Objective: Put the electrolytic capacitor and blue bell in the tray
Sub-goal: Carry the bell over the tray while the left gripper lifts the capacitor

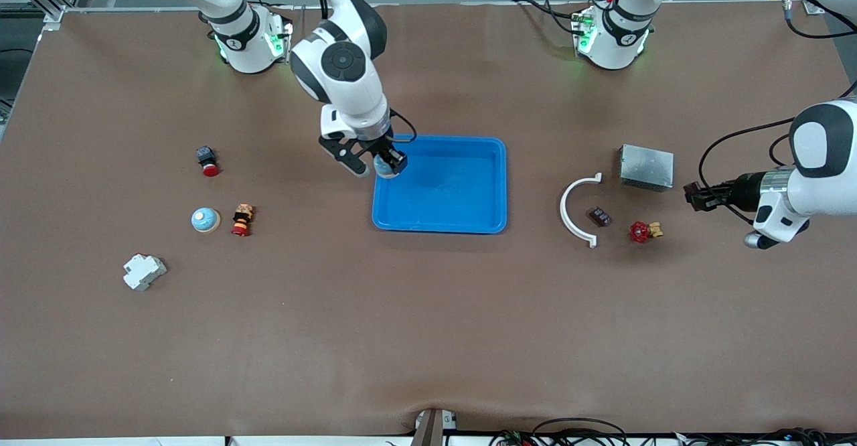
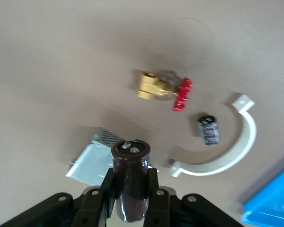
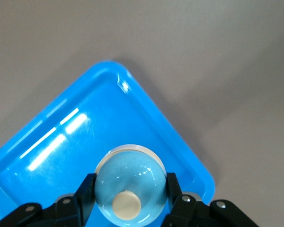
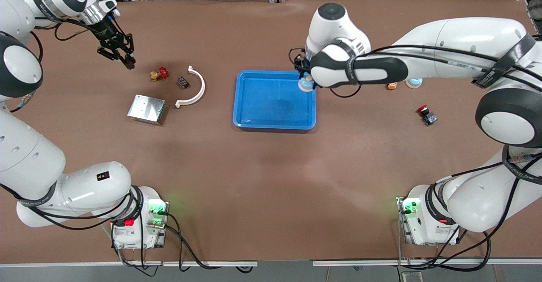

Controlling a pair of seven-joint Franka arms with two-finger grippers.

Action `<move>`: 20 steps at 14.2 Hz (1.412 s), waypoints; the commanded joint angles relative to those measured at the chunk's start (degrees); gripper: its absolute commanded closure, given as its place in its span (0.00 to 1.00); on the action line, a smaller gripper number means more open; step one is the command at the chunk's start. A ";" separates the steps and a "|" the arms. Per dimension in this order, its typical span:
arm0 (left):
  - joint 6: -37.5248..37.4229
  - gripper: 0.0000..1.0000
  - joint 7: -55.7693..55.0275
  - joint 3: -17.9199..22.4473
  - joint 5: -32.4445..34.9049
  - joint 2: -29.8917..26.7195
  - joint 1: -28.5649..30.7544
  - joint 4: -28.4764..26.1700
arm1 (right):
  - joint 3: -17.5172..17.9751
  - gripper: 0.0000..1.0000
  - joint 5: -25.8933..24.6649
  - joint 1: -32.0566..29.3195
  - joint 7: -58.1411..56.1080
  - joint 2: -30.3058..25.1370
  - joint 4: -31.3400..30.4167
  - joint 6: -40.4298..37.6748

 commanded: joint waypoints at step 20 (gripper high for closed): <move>4.40 1.00 -33.48 -21.92 -3.63 -2.20 -0.03 -3.80 | -8.16 1.00 -2.87 13.47 9.37 16.63 2.27 14.98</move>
